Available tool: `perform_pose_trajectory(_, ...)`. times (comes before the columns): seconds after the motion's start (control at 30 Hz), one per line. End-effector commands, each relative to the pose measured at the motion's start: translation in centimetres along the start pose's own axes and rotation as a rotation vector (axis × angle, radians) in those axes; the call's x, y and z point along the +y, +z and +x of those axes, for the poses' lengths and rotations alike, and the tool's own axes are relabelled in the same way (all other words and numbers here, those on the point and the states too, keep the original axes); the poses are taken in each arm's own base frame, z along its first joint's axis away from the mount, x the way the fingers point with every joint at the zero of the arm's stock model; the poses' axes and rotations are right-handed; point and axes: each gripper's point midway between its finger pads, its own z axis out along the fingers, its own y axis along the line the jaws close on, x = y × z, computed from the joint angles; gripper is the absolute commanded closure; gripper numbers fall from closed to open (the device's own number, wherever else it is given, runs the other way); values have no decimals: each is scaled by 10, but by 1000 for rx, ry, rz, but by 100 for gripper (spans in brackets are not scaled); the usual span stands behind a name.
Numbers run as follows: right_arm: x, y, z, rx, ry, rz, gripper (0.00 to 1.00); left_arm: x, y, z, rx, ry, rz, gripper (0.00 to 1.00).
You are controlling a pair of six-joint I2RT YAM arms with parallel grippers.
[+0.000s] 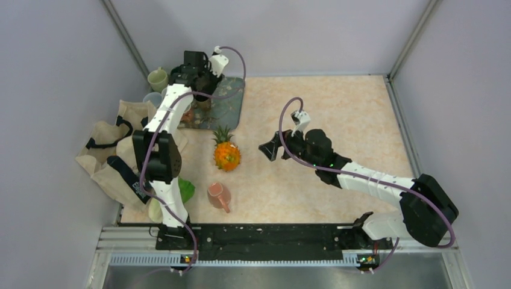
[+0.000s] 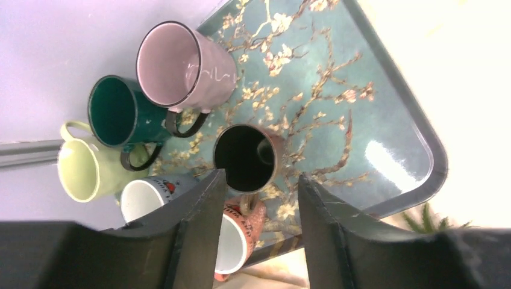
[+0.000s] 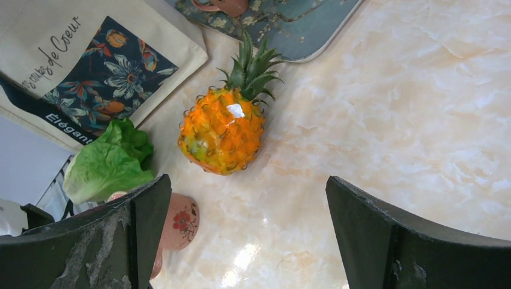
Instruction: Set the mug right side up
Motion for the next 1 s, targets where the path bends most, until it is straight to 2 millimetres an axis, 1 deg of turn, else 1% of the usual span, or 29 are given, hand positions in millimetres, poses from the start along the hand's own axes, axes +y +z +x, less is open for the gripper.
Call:
perform_pose_trajectory(0.0, 3, -6, -8, -23, -32, -5, 1, -17, 4, -2, -21, 35, 51, 65)
perform_pose_trajectory(0.03, 2, -7, -8, -22, -33, -1, 1, -19, 8, 5, 2, 46, 58, 82)
perform_pose_trajectory(0.07, 1, -7, -8, -22, -35, 4, 1, -21, 14, 14, 33, 56, 61, 96)
perform_pose_trajectory(0.1, 1, -8, -7, -21, -38, 8, 1, -23, 20, 24, 66, 64, 65, 100)
perform_pose_trajectory(0.2, -3, -9, -7, -19, -48, 25, 1, -35, 35, 52, 176, 127, 90, 100)
perform_pose_trajectory(0.27, -5, -8, -7, -17, -52, 35, 1, -38, 42, 70, 255, 172, 75, 100)
perform_pose_trajectory(0.33, -5, -9, -6, -14, -55, 35, 1, -36, 51, 80, 293, 188, 56, 100)
perform_pose_trajectory(0.4, -5, -8, -6, -12, -55, 34, 1, -29, 64, 91, 327, 195, 17, 100)
perform_pose_trajectory(0.67, -9, -8, -5, -7, -61, 54, 1, -4, 97, 99, 350, 191, -93, 100)
perform_pose_trajectory(0.73, -9, -8, -5, -5, -65, 58, 1, 5, 103, 100, 350, 191, -125, 100)
perform_pose_trajectory(0.9, -11, -8, -5, -3, -72, 70, 1, 30, 117, 111, 378, 177, -184, 100)
perform_pose_trajectory(0.97, -12, -7, -6, -3, -73, 72, 1, 42, 118, 109, 366, 160, -208, 100)
